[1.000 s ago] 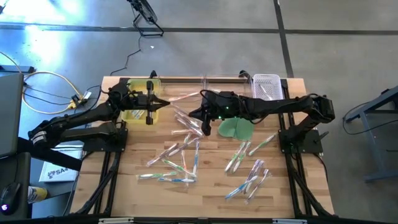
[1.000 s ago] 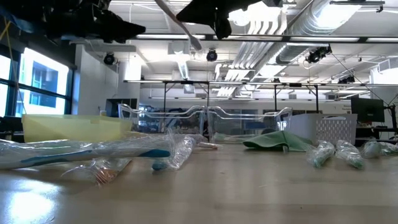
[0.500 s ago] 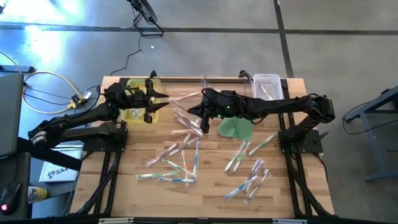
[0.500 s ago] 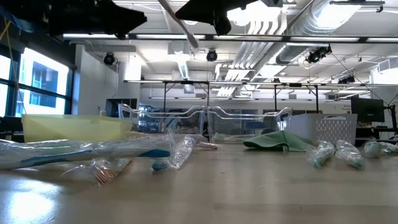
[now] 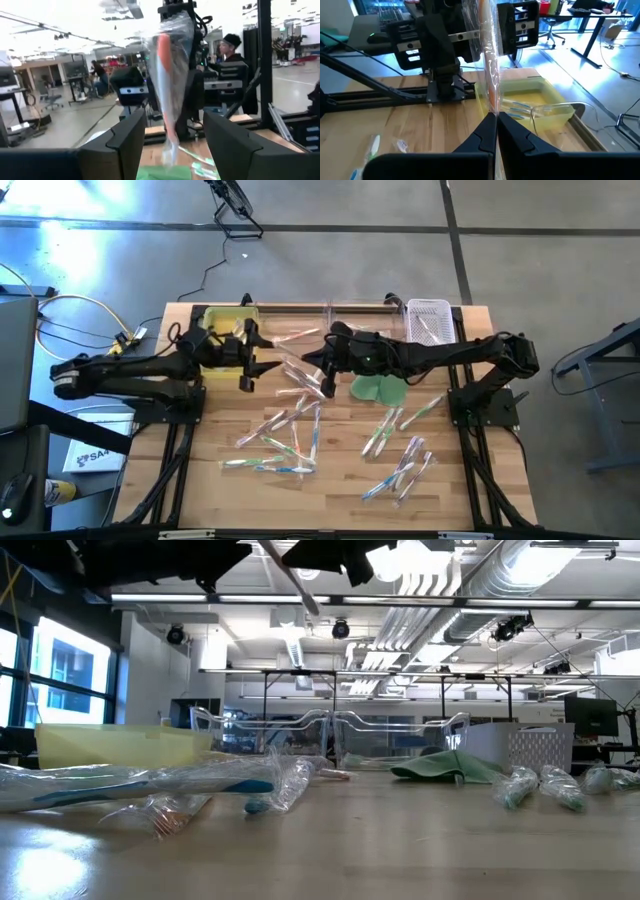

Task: Pick & Place Toothbrushes
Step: Put the orange toothbrush into the left transparent bin

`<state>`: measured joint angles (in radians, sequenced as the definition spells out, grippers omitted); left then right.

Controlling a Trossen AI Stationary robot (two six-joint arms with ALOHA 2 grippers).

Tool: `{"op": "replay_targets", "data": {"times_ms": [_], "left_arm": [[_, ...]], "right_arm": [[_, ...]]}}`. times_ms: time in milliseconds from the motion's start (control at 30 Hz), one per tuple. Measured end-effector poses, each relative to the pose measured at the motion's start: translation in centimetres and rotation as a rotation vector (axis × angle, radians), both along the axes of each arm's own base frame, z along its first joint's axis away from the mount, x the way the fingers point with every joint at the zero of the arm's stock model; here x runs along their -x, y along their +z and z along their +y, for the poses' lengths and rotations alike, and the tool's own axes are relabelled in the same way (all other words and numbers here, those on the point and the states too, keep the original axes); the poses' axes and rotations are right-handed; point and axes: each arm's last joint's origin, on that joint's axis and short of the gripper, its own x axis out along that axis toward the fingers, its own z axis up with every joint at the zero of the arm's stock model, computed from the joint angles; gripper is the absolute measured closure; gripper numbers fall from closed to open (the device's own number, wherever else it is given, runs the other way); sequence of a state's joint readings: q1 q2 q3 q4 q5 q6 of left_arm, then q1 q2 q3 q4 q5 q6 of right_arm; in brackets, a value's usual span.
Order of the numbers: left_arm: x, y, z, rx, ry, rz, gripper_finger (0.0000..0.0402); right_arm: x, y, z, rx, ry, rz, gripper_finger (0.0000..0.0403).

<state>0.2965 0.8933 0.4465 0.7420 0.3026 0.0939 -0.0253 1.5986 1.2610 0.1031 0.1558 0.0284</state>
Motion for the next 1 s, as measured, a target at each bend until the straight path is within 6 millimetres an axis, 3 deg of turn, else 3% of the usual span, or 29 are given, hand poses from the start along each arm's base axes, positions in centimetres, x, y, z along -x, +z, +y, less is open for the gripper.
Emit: {"op": "replay_targets", "data": {"times_ms": [533, 800, 1000], "left_arm": [[-2.9, 0.2, -1.3, -0.059, -0.064, -0.007, 0.0206], [-3.6, 0.8, -1.0, -0.067, -0.017, -0.012, 0.0207], [-3.7, 0.7, -0.9, -0.064, -0.014, -0.006, 0.0248]], "right_arm": [[-0.1, -0.1, 0.2, 0.000, 0.007, 0.005, 0.0399], [-0.1, -0.1, 0.2, 0.000, 0.003, 0.006, 0.0399], [-0.1, -0.1, 0.2, -0.001, 0.003, 0.005, 0.0399]]}}
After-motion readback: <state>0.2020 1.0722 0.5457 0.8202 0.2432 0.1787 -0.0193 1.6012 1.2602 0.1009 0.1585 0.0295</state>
